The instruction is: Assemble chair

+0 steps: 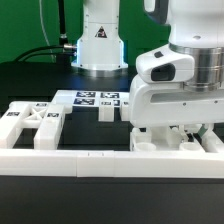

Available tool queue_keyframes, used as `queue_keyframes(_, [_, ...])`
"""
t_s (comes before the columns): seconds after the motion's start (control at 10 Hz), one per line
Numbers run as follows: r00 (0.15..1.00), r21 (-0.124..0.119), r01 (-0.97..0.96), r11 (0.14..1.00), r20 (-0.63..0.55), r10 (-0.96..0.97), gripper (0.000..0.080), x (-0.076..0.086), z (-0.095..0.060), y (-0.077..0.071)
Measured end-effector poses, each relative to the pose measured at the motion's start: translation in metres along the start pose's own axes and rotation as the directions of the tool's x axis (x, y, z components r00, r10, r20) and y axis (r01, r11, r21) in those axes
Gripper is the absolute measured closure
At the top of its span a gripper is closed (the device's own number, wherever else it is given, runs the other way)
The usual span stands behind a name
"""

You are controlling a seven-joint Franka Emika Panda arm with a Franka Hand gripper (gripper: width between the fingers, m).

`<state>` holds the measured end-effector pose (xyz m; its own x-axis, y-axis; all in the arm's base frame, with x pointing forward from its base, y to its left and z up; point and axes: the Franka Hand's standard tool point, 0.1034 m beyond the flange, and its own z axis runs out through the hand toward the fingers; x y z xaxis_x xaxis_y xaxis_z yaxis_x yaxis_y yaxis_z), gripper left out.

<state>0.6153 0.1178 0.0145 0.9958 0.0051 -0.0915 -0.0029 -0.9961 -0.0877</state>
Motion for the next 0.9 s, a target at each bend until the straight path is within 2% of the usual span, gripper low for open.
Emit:
queue_keyframes(0.2, [1.000,-0.003,0.000,1.000,0.007,0.000,0.0765,0.000,0.002,0.002])
queue_keyframes(0.4, [1.000,-0.013,-0.012,1.000,0.004,0.012,0.0522,0.002,0.001,0.012])
queue_keyframes(0.5, [1.000,-0.019,-0.017,1.000,0.003,0.017,0.0522,0.003,0.000,0.018])
queue_keyframes(0.6, [1.000,-0.024,-0.021,1.000,0.001,0.021,0.0326,0.003,-0.001,0.024])
queue_keyframes(0.7, [1.000,-0.027,-0.024,0.999,-0.002,0.023,0.0210,0.004,-0.003,0.028])
queue_keyframes(0.8, [1.000,-0.025,-0.003,1.000,-0.008,0.003,0.0168,0.005,-0.009,0.030])
queue_keyframes(0.9, [1.000,-0.023,0.020,1.000,-0.012,-0.021,0.0168,0.003,-0.018,0.035])
